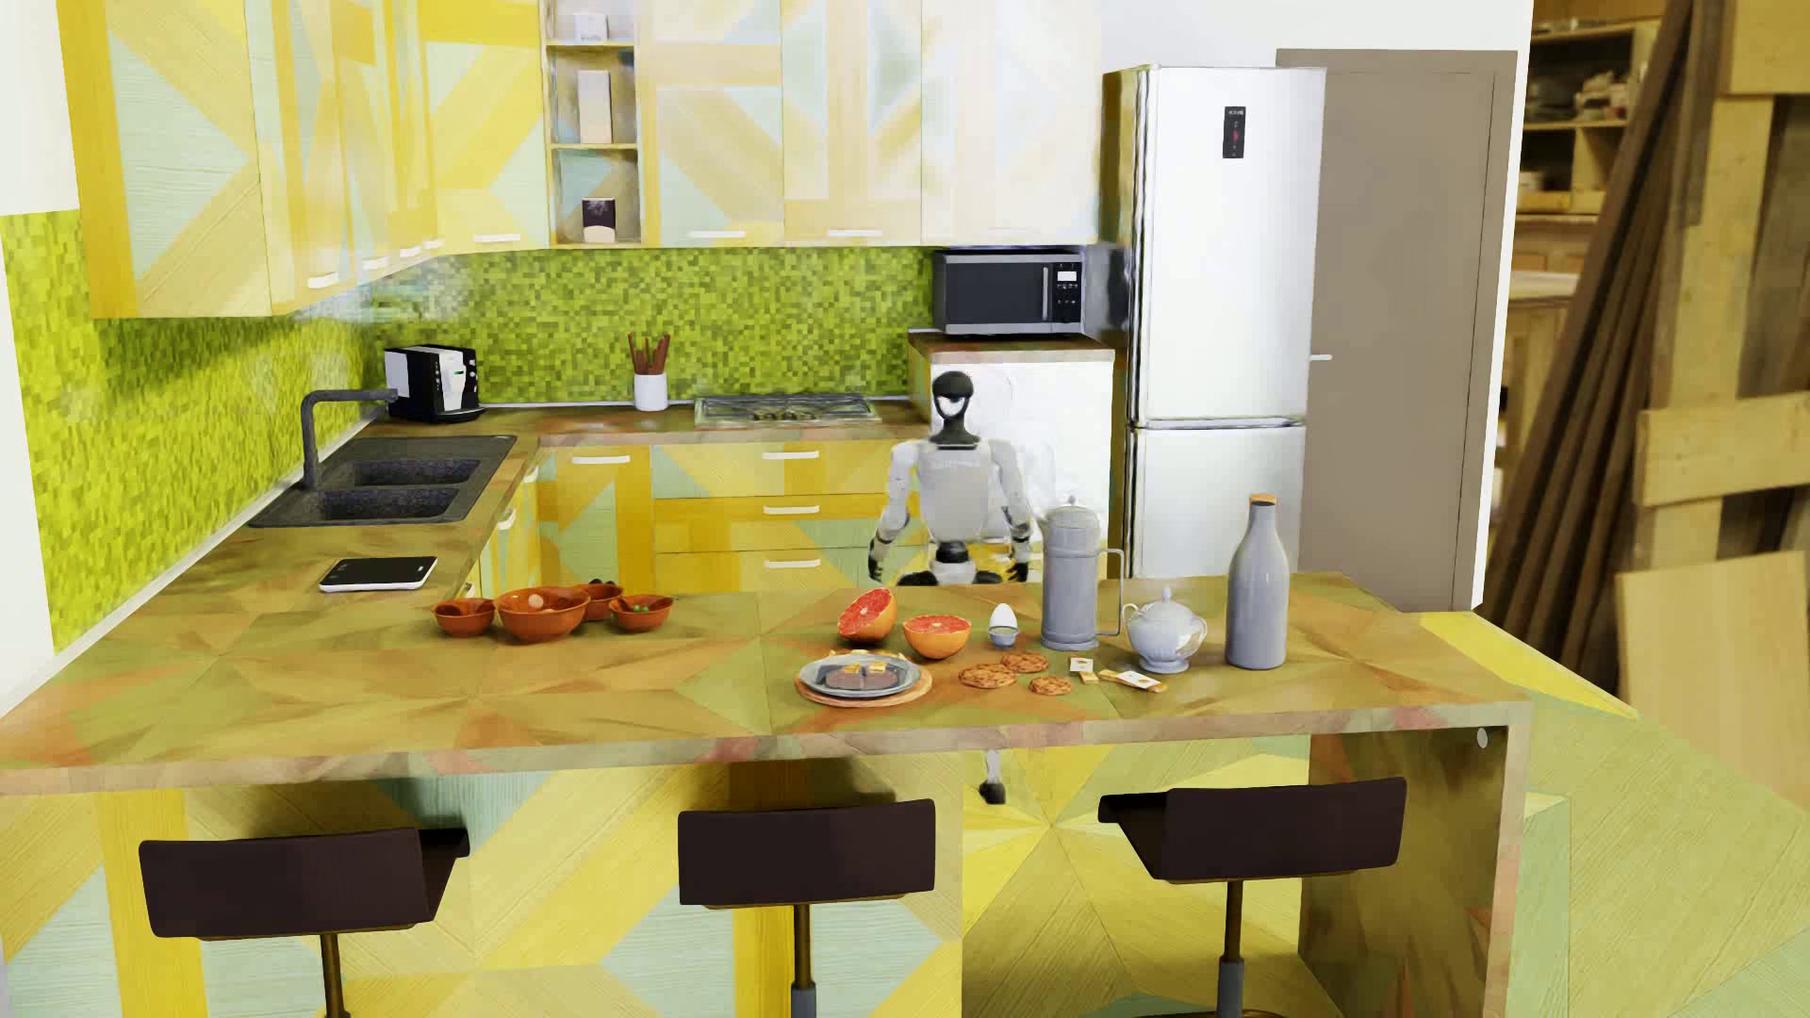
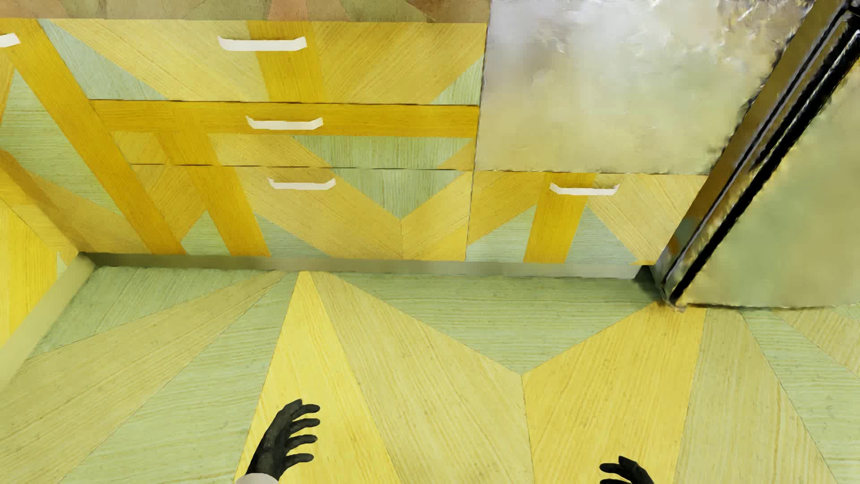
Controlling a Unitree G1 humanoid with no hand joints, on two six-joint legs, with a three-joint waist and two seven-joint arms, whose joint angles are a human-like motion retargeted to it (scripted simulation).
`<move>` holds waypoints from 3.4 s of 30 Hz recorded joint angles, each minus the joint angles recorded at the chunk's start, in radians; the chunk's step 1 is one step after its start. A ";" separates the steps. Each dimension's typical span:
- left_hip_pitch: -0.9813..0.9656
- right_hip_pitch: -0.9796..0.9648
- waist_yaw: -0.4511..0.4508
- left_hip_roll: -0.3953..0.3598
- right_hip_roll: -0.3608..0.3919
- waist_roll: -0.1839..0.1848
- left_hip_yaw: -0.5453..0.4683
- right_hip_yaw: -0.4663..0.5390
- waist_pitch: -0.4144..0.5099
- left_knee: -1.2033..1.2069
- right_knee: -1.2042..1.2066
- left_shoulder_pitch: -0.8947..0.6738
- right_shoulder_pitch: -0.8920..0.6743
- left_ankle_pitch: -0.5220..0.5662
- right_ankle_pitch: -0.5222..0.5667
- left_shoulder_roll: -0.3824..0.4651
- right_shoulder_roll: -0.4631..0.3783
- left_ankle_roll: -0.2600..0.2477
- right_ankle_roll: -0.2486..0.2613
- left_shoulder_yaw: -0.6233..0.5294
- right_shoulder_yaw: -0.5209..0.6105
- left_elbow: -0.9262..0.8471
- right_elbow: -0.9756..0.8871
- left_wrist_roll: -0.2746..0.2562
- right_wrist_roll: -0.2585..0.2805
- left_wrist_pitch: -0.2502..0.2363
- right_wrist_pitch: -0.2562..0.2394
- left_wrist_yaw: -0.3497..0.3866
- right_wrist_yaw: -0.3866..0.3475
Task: Rotate 180
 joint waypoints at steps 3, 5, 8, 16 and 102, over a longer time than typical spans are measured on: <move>-0.096 -0.219 0.047 0.038 -0.030 0.036 0.034 -0.114 0.044 -0.085 0.415 0.055 -0.058 -0.167 0.207 0.008 0.028 0.154 0.145 -0.073 0.049 0.058 -0.019 -0.053 0.002 0.013 0.097 -0.005 0.034; -0.089 -0.330 0.058 0.005 -0.031 0.006 -0.044 0.009 0.058 -0.136 0.439 0.103 -0.070 -0.142 0.131 -0.013 0.053 -0.160 0.235 -0.067 0.052 0.104 0.049 -0.085 0.009 0.067 0.113 0.041 0.054; -0.212 -0.250 0.166 -0.010 -0.054 0.056 -0.054 0.017 0.095 0.070 0.202 0.097 -0.076 -0.090 -0.127 -0.051 -0.002 -0.027 0.069 -0.066 0.042 0.062 0.105 -0.142 0.030 0.127 0.057 0.069 0.015; -0.210 -0.270 0.207 -0.049 -0.060 0.041 -0.036 0.060 0.071 -0.101 0.189 0.139 -0.088 -0.053 -0.088 -0.029 0.022 -0.130 0.138 -0.056 0.055 0.094 0.057 -0.026 -0.034 0.093 0.015 0.032 -0.080; -0.270 -0.170 0.265 -0.030 -0.142 0.048 -0.035 -0.008 0.082 -0.208 0.094 0.119 -0.129 0.096 0.041 -0.010 0.039 -0.088 0.097 -0.032 0.106 0.120 -0.029 -0.031 -0.071 0.178 0.082 0.056 0.105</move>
